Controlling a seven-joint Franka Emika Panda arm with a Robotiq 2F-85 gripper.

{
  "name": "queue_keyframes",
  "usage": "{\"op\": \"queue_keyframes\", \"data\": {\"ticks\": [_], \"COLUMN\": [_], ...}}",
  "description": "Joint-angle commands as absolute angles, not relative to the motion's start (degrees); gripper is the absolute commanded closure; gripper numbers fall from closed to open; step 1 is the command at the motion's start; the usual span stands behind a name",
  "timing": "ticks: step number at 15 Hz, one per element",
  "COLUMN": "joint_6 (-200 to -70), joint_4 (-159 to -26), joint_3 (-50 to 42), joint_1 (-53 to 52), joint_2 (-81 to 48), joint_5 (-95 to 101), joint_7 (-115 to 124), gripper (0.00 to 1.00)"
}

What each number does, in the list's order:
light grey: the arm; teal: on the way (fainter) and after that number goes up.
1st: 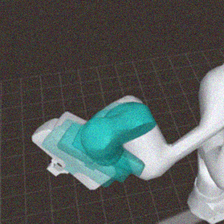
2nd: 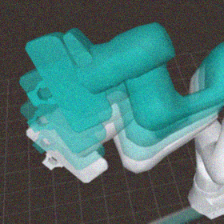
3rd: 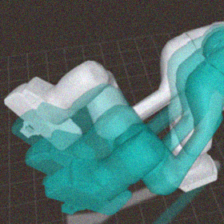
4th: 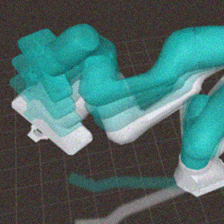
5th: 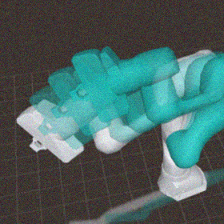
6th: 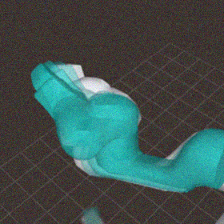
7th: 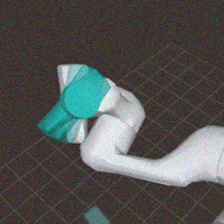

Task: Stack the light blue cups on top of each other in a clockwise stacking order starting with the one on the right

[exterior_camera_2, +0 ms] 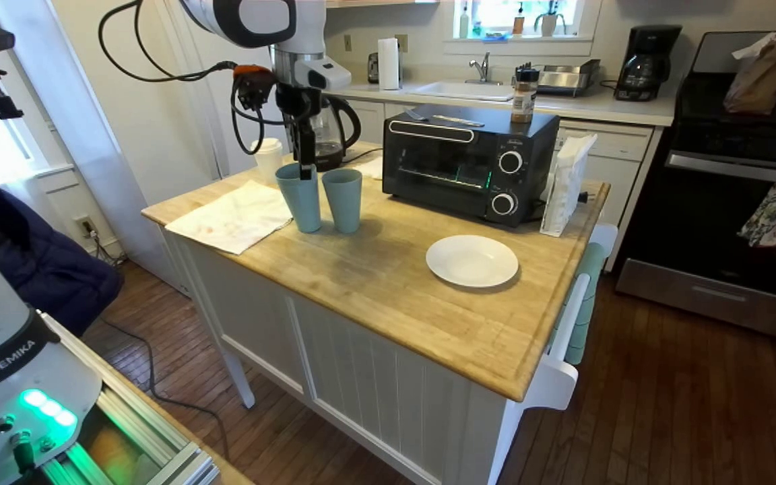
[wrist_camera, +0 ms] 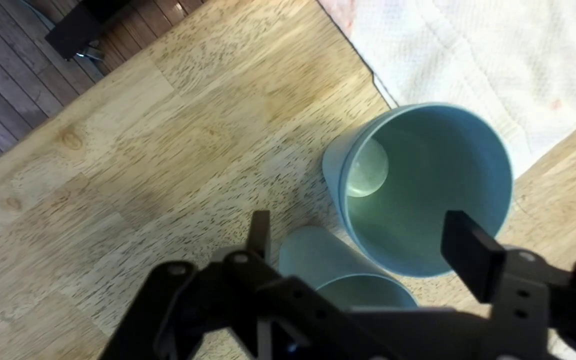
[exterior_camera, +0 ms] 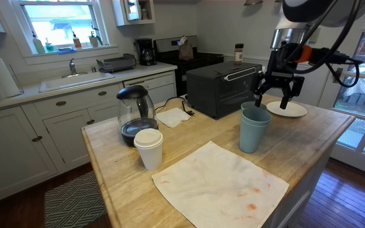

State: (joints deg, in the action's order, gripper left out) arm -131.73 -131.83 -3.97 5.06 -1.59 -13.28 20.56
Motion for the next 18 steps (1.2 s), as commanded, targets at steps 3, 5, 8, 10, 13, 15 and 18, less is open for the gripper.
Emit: {"op": "queue_keyframes", "data": {"ticks": [3, 5, 8, 10, 13, 15, 18], "joint_6": [-133.5, -134.3, -135.1, -135.6, -135.7, -135.5, -135.3], "joint_4": [-131.6, -131.7, -131.9, -132.0, -132.1, -132.1, -132.1], "joint_3": [-4.0, -4.0, -4.0, -4.0, -4.0, -3.9, -3.9], "joint_1": [4.4, 4.4, 4.4, 4.5, 4.5, 4.5, 4.5], "joint_2": [-4.0, -4.7, -5.7, -6.4, -7.3, -7.7, -8.0], "joint_5": [-14.1, -14.4, -14.4, -14.7, -14.9, -15.2, -15.5], "joint_7": [20.6, 20.0, 19.9, 19.3, 18.8, 18.5, 18.1], "gripper": [0.0, 0.0, 0.0, 0.26, 0.48, 0.62, 0.84]}}
